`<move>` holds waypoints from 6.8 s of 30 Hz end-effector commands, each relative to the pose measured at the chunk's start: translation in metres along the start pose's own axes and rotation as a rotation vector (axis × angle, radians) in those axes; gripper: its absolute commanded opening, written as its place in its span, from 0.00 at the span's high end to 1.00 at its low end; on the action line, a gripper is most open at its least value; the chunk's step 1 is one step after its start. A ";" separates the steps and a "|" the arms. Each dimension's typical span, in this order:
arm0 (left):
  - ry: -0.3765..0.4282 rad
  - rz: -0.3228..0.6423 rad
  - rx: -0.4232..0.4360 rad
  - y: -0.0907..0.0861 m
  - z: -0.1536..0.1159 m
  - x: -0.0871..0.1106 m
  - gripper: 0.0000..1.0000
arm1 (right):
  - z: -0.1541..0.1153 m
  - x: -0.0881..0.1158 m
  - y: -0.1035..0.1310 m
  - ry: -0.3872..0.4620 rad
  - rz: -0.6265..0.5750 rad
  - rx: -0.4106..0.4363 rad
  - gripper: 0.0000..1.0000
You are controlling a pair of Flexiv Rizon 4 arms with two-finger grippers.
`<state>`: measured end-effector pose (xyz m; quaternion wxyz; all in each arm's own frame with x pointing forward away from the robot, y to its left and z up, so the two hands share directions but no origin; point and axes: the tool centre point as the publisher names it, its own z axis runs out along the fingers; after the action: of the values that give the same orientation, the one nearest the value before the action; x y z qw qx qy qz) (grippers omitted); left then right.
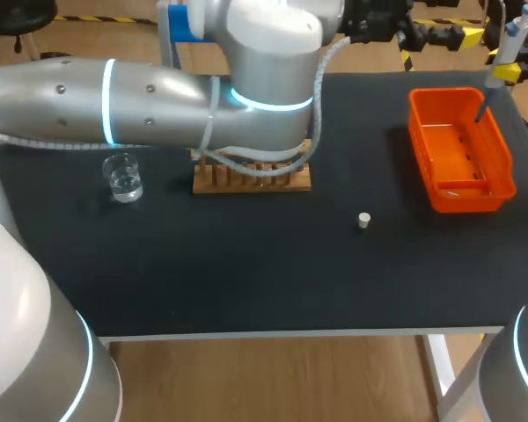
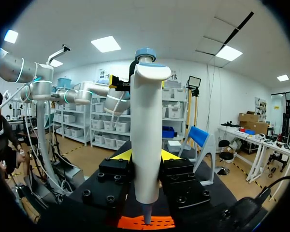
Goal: Invert the test tube, pick up the pipette, mount the tip to pipette, aspirate from beaker and dispense into the tube, eject the tip, return the pipette, and cap with the stopper.
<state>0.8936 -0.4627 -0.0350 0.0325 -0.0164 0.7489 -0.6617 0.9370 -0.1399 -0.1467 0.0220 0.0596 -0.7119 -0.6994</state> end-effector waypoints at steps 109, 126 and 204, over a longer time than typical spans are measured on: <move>-0.092 -0.028 0.048 0.110 -0.204 0.066 0.00 | 0.000 -0.001 0.001 0.001 0.000 0.003 1.00; -0.087 -0.011 0.041 0.108 -0.204 0.067 0.00 | 0.000 -0.001 0.001 0.001 0.000 0.003 1.00; -0.087 -0.011 0.041 0.108 -0.204 0.067 0.00 | 0.328 0.080 -0.003 -0.015 -0.027 -0.039 1.00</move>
<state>0.8144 -0.2519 -0.1178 0.0608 -0.0489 0.7338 -0.6748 0.8167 0.1688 -0.1590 0.0074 0.0632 -0.6976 -0.7137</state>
